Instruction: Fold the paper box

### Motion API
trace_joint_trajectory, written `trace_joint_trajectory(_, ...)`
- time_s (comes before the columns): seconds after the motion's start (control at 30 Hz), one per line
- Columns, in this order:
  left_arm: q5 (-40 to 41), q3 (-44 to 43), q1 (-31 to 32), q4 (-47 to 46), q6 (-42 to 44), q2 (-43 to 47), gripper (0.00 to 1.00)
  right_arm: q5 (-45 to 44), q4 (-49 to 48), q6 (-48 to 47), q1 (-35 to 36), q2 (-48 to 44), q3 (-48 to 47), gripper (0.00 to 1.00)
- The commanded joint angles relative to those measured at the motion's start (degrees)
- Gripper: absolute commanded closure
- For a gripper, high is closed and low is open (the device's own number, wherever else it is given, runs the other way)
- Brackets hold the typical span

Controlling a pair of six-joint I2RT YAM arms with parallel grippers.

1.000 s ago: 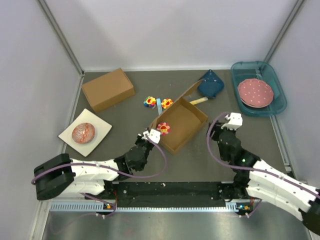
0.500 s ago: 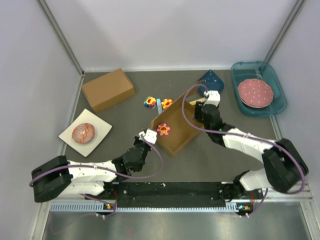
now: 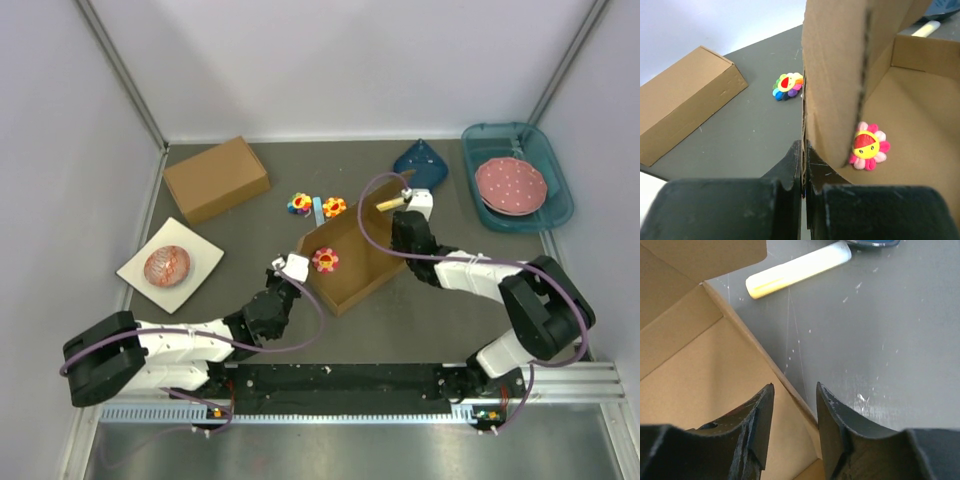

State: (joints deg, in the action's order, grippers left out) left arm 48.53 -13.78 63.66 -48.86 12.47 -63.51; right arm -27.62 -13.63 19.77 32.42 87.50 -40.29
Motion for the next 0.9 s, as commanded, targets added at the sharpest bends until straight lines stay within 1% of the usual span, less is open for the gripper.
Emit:
trace_joint_trajectory(0.0, -2.2, -0.9, -3.5, -1.4, -6.0, -1.0, 1.0, 5.1, 3.2, 7.5, -0.4, -5.3, 4.3, 0.64)
trace_joint_trajectory(0.07, -3.0, -1.3, -4.9, -1.4, -6.9, -1.1, 1.0, 6.2, 3.3, 9.0, 0.3, -8.6, 7.5, 0.68)
trace_joint_trajectory(0.17, -4.6, -2.1, -6.3, -1.6, -7.8, -2.0, 1.0, 6.7, 4.2, 11.1, 2.5, -12.0, 11.5, 0.69)
trace_joint_trajectory(0.23, -5.5, -2.5, -7.7, -2.0, -8.7, -2.7, 1.0, 6.3, 4.7, 13.5, 3.9, -15.9, 14.5, 0.7)
trace_joint_trajectory(0.3, -6.3, -3.0, -9.3, -2.4, -9.6, -3.5, 1.0, 5.9, 5.5, 15.9, 7.0, -19.3, 16.3, 0.7)
trace_joint_trajectory(0.53, -10.0, -5.6, -13.1, -4.0, -9.8, -6.5, 1.0, 2.8, 7.5, 25.1, 17.5, -24.7, 21.7, 0.71)
trace_joint_trajectory(0.67, -12.7, -7.6, -14.2, -3.9, -11.9, -7.9, 1.0, 0.6, 6.7, 28.3, 22.6, -24.6, 22.5, 0.71)
trace_joint_trajectory(0.73, -13.5, -8.3, -14.3, -2.8, -15.0, -8.8, 1.0, -0.3, 6.2, 29.4, 25.3, -23.4, 22.1, 0.71)
trace_joint_trajectory(0.8, -13.6, -8.6, -14.3, -1.2, -19.5, -9.0, 1.0, -1.3, 5.4, 30.3, 26.5, -21.8, 22.1, 0.71)
trace_joint_trajectory(0.87, -13.0, -8.4, -14.3, -1.0, -21.9, -8.5, 1.0, -1.6, 4.2, 30.9, 27.4, -20.3, 22.2, 0.71)
